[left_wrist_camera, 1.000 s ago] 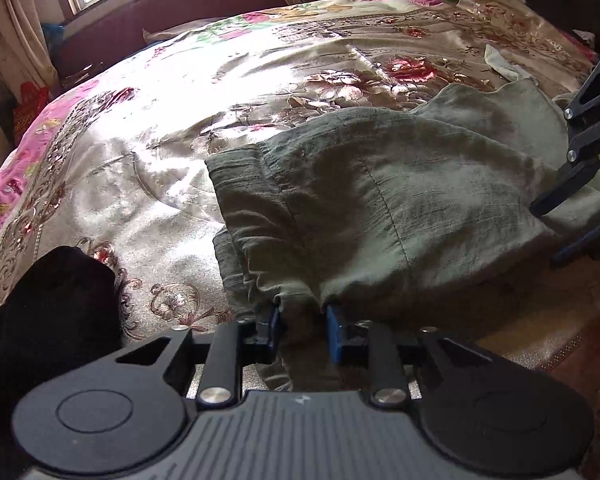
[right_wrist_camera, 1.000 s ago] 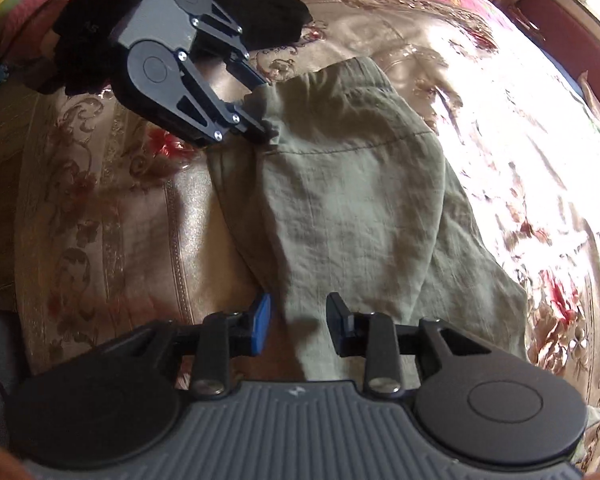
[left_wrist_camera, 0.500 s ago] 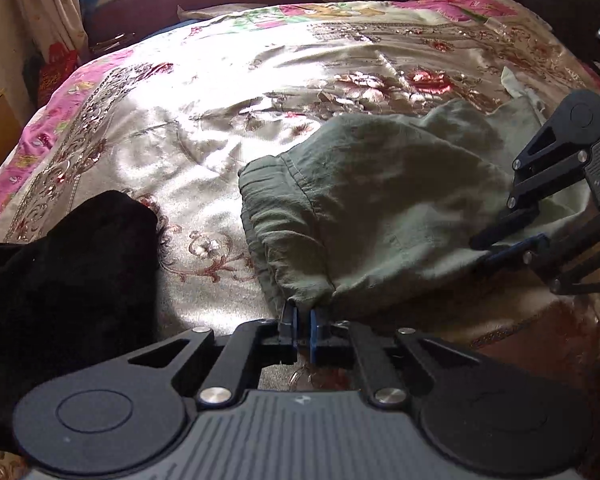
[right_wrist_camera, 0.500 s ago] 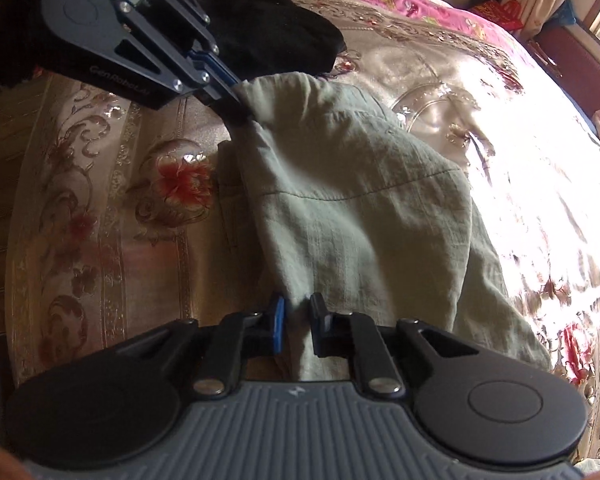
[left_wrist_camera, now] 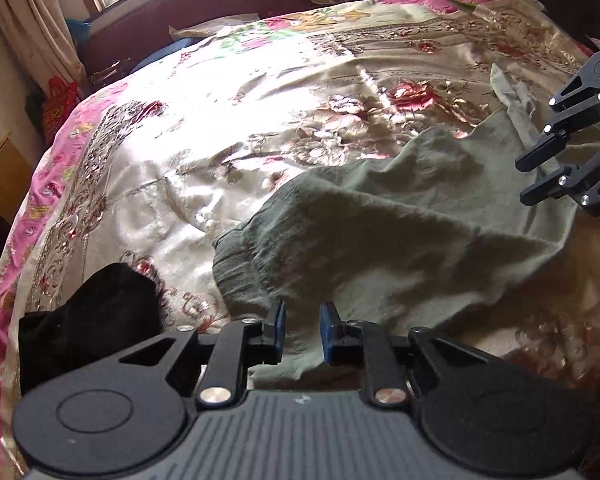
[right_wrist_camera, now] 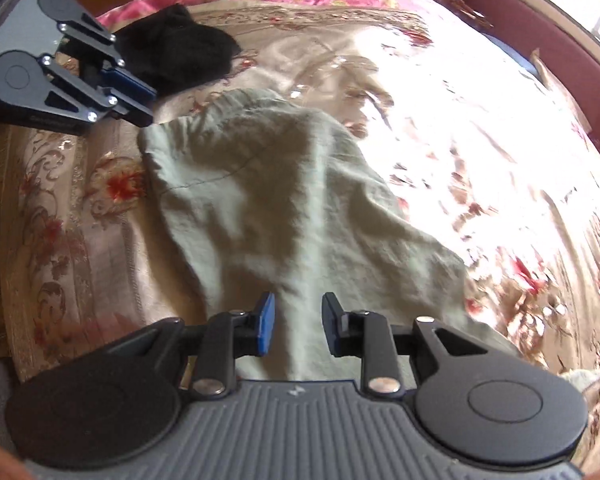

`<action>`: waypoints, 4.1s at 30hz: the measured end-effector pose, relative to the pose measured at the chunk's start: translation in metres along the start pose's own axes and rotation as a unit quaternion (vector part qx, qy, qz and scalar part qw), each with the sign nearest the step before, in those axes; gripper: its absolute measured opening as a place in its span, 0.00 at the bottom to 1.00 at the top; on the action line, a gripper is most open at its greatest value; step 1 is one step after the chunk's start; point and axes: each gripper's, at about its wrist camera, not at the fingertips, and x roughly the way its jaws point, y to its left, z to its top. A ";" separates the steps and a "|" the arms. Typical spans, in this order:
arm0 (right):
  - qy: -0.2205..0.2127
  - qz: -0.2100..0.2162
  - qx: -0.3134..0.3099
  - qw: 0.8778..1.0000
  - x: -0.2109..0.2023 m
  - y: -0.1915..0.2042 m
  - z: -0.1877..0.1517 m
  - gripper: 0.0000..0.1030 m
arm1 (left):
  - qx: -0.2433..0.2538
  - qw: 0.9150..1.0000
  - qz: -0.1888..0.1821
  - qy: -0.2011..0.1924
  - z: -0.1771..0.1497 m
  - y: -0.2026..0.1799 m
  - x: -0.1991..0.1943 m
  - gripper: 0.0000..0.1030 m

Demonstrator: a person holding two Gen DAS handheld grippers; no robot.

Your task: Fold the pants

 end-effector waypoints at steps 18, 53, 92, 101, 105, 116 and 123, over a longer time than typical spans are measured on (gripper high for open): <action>0.014 -0.050 0.245 0.968 0.014 -0.324 -0.120 0.29 | 0.039 0.996 -0.079 -0.026 0.141 -0.256 0.113 0.47; -0.152 0.035 0.527 0.836 -0.115 -0.414 -0.149 0.02 | 0.095 0.993 -0.011 -0.066 0.168 -0.304 0.130 0.31; -0.073 -0.070 0.767 0.633 -0.111 -0.277 -0.428 0.45 | 0.287 0.953 -0.094 -0.034 0.107 -0.374 0.122 0.21; -0.149 -0.062 0.784 0.599 -0.082 -0.267 -0.428 0.52 | 0.272 0.956 -0.102 -0.040 0.110 -0.374 0.126 0.21; -0.166 -0.043 0.794 0.583 -0.061 -0.269 -0.428 0.51 | 0.257 0.960 -0.106 -0.042 0.115 -0.377 0.132 0.21; -0.158 -0.100 0.765 0.616 -0.136 -0.291 -0.447 0.05 | 0.233 0.958 -0.158 -0.053 0.127 -0.427 0.124 0.24; -0.118 -0.051 0.777 0.616 -0.117 -0.294 -0.466 0.21 | 0.207 0.966 -0.150 -0.036 0.125 -0.408 0.105 0.26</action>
